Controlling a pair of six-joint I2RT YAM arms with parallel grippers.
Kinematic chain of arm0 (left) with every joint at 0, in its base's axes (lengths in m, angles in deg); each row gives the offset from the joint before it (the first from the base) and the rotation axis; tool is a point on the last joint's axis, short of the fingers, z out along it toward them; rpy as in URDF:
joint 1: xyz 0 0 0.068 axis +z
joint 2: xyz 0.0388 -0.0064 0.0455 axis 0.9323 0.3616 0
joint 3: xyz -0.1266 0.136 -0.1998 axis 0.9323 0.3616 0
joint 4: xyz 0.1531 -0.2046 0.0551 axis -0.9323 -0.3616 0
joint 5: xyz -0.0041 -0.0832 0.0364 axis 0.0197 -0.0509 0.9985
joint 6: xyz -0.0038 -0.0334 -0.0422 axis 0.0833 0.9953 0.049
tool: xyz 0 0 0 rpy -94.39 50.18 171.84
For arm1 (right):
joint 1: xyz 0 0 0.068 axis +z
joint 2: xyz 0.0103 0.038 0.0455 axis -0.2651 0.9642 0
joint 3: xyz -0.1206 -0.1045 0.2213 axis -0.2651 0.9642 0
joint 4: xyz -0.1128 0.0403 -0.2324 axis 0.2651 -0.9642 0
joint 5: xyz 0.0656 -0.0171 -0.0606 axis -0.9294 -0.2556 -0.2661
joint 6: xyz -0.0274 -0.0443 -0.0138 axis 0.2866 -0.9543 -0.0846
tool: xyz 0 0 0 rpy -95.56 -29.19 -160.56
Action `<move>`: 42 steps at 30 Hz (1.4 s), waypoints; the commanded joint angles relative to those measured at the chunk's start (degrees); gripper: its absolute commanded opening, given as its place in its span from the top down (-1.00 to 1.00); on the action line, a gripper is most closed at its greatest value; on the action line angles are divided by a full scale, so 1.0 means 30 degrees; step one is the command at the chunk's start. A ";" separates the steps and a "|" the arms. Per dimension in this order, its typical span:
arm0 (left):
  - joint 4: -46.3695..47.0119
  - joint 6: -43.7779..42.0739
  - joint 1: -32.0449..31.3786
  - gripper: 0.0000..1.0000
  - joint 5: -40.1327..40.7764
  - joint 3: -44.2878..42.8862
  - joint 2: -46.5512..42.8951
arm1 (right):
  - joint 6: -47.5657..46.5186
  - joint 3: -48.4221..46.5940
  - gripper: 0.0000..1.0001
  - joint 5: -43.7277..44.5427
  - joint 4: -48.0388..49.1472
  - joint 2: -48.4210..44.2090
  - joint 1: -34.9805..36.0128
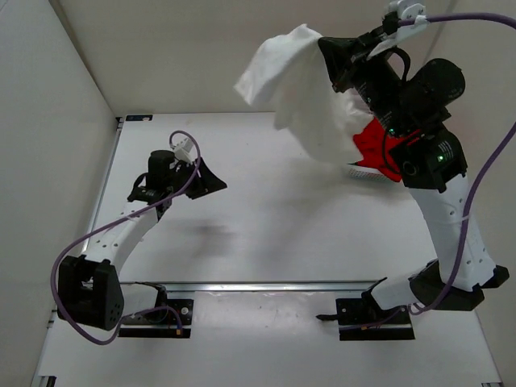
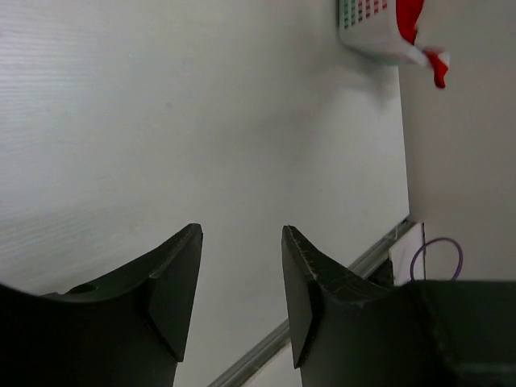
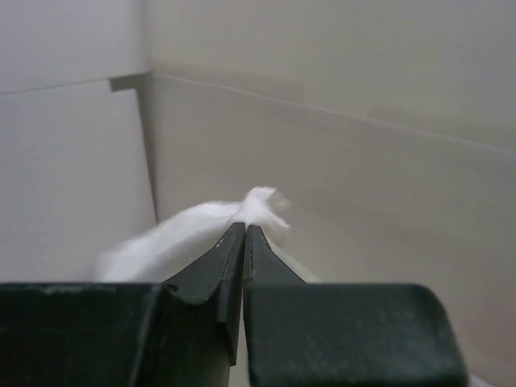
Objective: Fold and stack the t-shirts
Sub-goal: Move the tshirt to the center of the board
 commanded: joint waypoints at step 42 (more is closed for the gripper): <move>-0.1713 0.0450 -0.5358 -0.05 0.5731 0.7015 -0.1130 | 1.0209 2.8970 0.05 -0.3672 0.7031 -0.1691 -0.0182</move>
